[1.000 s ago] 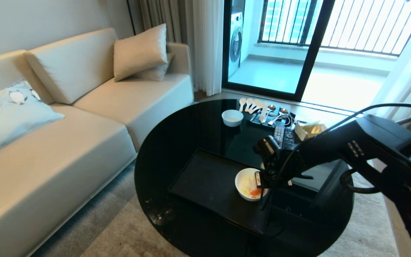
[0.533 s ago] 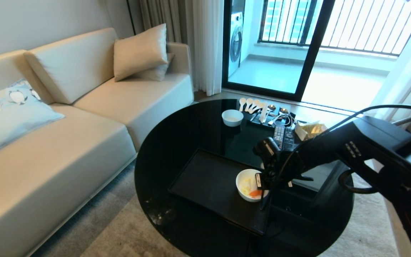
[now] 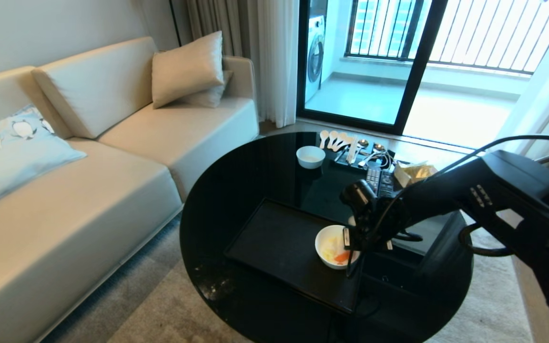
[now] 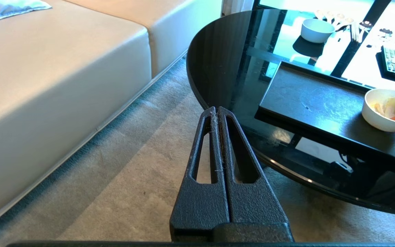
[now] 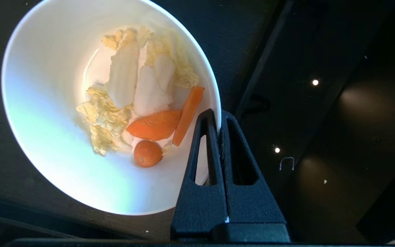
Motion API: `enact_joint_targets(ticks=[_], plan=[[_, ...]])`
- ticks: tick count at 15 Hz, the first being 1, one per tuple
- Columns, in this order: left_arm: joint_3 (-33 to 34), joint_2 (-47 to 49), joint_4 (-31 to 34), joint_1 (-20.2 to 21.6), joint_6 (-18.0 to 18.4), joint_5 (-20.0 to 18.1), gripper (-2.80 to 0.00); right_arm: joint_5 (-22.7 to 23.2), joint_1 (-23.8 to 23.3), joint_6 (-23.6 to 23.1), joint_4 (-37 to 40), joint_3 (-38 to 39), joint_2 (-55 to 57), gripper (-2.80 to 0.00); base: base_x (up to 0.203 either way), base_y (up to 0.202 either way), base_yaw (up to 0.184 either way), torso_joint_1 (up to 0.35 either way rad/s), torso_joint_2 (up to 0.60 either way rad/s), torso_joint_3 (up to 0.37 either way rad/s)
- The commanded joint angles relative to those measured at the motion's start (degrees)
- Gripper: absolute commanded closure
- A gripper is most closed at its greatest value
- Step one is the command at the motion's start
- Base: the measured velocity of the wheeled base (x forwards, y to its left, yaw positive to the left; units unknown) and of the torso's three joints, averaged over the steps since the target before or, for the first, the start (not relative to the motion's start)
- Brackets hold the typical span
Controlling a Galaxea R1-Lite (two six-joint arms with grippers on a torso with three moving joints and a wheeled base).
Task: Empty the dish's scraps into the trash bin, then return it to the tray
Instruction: Pick up the bowl with leftover food
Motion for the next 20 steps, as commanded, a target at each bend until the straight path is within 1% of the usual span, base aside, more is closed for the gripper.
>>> enact_joint_targets(ticks=[1, 2, 4, 7, 10, 11, 16, 20], plan=[[0.0, 0.0, 0.0, 0.0, 0.0, 0.0, 0.0, 0.1, 0.0, 2.8, 1.5, 0.0, -2.6, 0.0, 0.0, 0.0, 0.0, 0.0, 0.0, 0.0], [0.0, 0.0, 0.0, 0.0, 0.0, 0.0, 0.0, 0.1, 0.0, 5.4, 3.2, -0.2, -3.2, 0.0, 0.0, 0.0, 0.0, 0.0, 0.0, 0.0], [0.0, 0.0, 0.0, 0.0, 0.0, 0.0, 0.0, 0.1, 0.0, 8.9, 5.5, -0.1, -4.7, 0.0, 0.0, 0.0, 0.0, 0.0, 0.0, 0.0], [0.0, 0.0, 0.0, 0.0, 0.0, 0.0, 0.0, 0.1, 0.0, 12.4, 7.1, 0.6, -7.0, 0.0, 0.0, 0.0, 0.0, 0.0, 0.0, 0.0], [0.0, 0.0, 0.0, 0.0, 0.0, 0.0, 0.0, 4.2, 0.0, 17.3, 9.2, 0.5, -10.6, 0.0, 0.0, 0.0, 0.0, 0.0, 0.0, 0.0], [0.0, 0.0, 0.0, 0.0, 0.0, 0.0, 0.0, 4.5, -0.1, 18.3, 10.1, 0.8, -11.8, 0.0, 0.0, 0.0, 0.0, 0.0, 0.0, 0.0], [0.0, 0.0, 0.0, 0.0, 0.0, 0.0, 0.0, 4.6, -1.7, 19.0, 10.0, 8.3, -22.3, 0.0, 0.0, 0.0, 0.0, 0.0, 0.0, 0.0], [0.0, 0.0, 0.0, 0.0, 0.0, 0.0, 0.0, 4.5, -3.9, 19.0, 9.8, 19.0, -34.3, 0.0, 0.0, 0.0, 0.0, 0.0, 0.0, 0.0]])
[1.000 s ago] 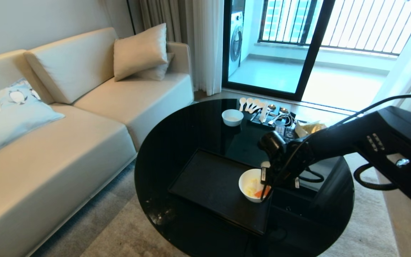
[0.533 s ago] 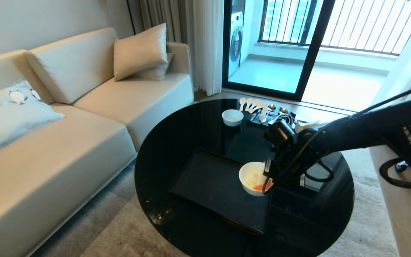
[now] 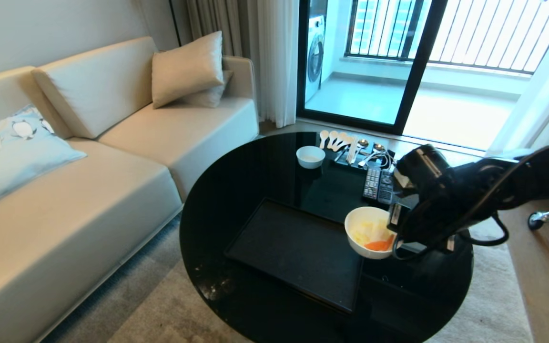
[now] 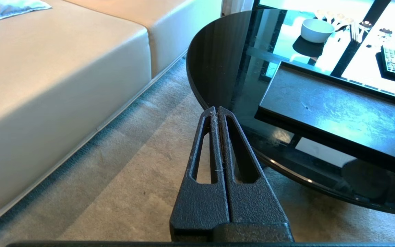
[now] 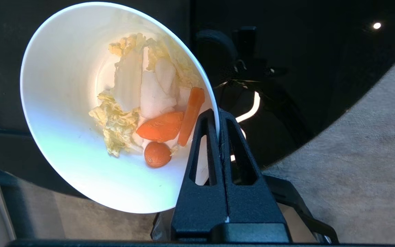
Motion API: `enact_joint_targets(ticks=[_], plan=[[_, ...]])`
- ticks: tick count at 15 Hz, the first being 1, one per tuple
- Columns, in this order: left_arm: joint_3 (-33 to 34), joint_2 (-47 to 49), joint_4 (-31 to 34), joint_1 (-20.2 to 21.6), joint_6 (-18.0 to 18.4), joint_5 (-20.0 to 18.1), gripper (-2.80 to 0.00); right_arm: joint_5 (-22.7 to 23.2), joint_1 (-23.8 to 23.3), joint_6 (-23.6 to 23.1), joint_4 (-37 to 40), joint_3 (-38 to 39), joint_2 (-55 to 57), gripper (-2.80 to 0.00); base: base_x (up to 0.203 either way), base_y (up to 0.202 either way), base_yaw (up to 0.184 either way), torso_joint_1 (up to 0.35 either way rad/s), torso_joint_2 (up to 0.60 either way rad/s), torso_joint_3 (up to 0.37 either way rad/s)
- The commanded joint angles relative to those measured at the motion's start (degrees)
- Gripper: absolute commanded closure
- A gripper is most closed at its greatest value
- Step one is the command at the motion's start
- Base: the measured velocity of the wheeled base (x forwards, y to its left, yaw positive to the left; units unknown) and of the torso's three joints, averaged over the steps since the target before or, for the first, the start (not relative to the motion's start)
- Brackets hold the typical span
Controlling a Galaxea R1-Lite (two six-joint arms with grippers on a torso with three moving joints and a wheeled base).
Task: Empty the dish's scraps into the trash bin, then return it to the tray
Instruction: Pick up the bowl with leftover food
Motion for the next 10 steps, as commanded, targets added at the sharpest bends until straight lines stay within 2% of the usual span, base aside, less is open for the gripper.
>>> enact_joint_targets(ticks=[1, 5, 10], plan=[[0.0, 0.0, 0.0, 0.0, 0.0, 0.0, 0.0, -0.1, -1.0, 0.2, -0.1, 7.4, -10.1, 0.0, 0.0, 0.0, 0.0, 0.0, 0.0, 0.0], [0.0, 0.0, 0.0, 0.0, 0.0, 0.0, 0.0, -0.2, -2.9, 0.4, -0.3, 17.4, -20.3, 0.0, 0.0, 0.0, 0.0, 0.0, 0.0, 0.0], [0.0, 0.1, 0.0, 0.0, 0.0, 0.0, 0.0, -0.3, -5.3, 1.8, 0.1, 25.0, -29.1, 0.0, 0.0, 0.0, 0.0, 0.0, 0.0, 0.0]])
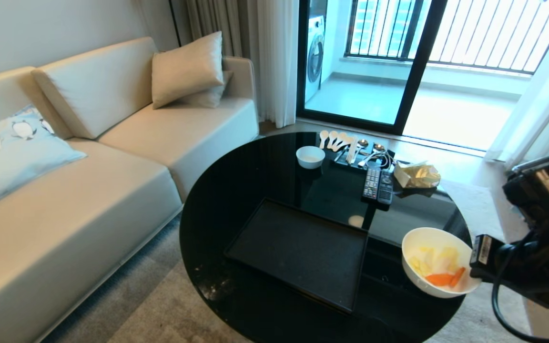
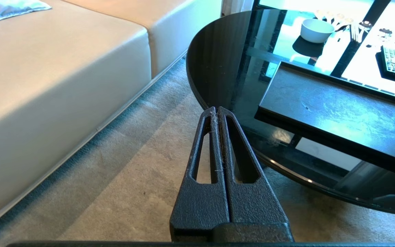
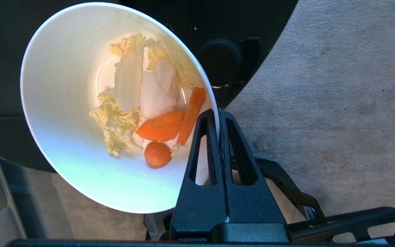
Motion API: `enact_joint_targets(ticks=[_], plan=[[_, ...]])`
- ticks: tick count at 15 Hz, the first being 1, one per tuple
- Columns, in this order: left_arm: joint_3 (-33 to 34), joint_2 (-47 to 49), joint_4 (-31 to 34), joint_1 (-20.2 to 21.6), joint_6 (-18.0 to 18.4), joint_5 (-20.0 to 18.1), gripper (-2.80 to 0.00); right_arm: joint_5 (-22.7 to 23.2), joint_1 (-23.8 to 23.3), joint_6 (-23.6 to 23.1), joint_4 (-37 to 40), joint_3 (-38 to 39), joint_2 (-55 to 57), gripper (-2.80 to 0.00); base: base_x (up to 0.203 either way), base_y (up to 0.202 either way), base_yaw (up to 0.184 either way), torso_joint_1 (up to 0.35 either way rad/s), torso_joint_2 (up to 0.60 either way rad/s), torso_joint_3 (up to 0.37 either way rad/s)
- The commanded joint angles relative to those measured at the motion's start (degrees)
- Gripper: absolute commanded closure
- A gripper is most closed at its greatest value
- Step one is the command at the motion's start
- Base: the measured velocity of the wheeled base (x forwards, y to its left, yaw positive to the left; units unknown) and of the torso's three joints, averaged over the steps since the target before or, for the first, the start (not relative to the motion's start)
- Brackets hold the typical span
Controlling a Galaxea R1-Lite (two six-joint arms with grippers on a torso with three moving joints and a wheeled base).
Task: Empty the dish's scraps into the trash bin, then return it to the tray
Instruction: Pick up the bowl with leftover food, then move the bowl over the trash can
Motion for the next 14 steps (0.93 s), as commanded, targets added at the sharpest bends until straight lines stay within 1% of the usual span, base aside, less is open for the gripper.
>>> enact_joint_targets(ticks=[1, 5, 9, 14], plan=[[0.0, 0.0, 0.0, 0.0, -0.1, 0.0, 0.0, 0.0, -1.0, 0.3, 0.1, 4.2, -6.0, 0.0, 0.0, 0.0, 0.0, 0.0, 0.0, 0.0], [0.0, 0.0, 0.0, 0.0, -0.1, 0.0, 0.0, -0.3, -2.4, 0.2, -0.1, 10.4, -10.8, 0.0, 0.0, 0.0, 0.0, 0.0, 0.0, 0.0], [0.0, 0.0, 0.0, 0.0, -0.1, 0.0, 0.0, -0.4, -3.7, 0.2, 0.0, 11.6, -11.5, 0.0, 0.0, 0.0, 0.0, 0.0, 0.0, 0.0], [0.0, 0.0, 0.0, 0.0, -0.1, 0.0, 0.0, -0.4, -3.7, 0.3, -0.2, 13.5, -12.0, 0.0, 0.0, 0.0, 0.0, 0.0, 0.0, 0.0]])
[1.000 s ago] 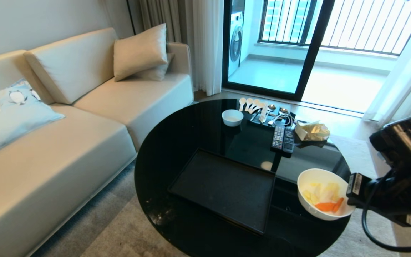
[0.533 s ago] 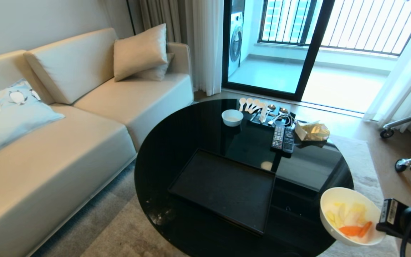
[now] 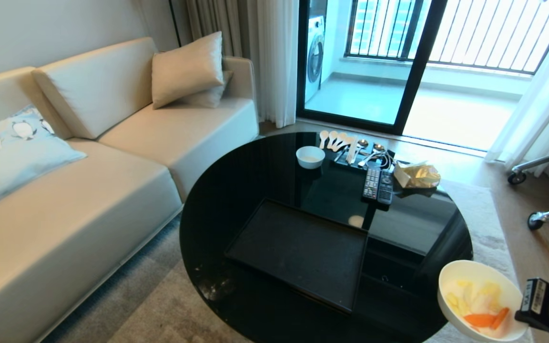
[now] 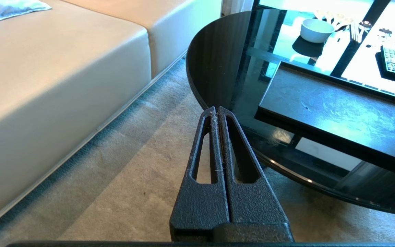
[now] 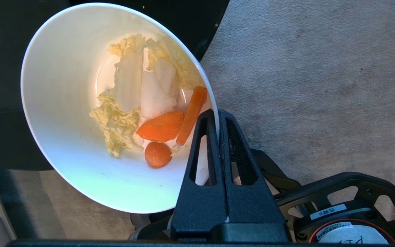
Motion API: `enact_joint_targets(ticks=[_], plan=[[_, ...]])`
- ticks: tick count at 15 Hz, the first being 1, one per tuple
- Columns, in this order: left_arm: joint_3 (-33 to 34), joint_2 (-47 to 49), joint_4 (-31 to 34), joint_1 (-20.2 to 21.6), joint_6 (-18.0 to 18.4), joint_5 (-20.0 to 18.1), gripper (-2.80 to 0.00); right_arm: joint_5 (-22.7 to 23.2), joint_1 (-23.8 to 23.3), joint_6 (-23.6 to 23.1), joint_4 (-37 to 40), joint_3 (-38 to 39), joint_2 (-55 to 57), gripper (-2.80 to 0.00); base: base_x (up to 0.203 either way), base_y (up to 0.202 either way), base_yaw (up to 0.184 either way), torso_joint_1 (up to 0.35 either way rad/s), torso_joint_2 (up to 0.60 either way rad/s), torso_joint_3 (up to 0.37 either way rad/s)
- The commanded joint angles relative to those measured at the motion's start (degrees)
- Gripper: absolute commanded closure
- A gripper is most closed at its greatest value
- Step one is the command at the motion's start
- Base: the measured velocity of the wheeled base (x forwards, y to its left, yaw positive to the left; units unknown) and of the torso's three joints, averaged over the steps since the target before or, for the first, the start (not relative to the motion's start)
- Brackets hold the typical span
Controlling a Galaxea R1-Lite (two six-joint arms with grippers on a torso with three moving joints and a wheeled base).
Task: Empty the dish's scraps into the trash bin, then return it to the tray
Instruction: Move the bowl over the trash can
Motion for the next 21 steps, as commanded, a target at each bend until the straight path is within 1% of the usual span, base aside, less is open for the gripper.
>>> enact_joint_targets(ticks=[1, 14, 16, 21], plan=[[0.0, 0.0, 0.0, 0.0, -0.1, 0.0, 0.0, -0.1, 0.0, 0.3, 0.0, 1.0, -0.4, 0.0, 0.0, 0.0, 0.0, 0.0, 0.0, 0.0], [0.0, 0.0, 0.0, 0.0, -0.1, 0.0, 0.0, -0.1, 0.0, 0.3, -0.1, 3.2, -1.2, 0.0, 0.0, 0.0, 0.0, 0.0, 0.0, 0.0], [0.0, 0.0, 0.0, 0.0, -0.1, 0.0, 0.0, -0.1, 0.0, 0.3, -0.1, 3.4, -1.2, 0.0, -0.127, 0.0, 0.0, 0.009, 0.0, -0.001], [0.0, 0.0, 0.0, 0.0, -0.1, 0.0, 0.0, -0.1, 0.0, 0.3, -0.1, 3.6, -1.2, 0.0, -0.187, 0.0, 0.0, 0.002, 0.0, 0.004]])
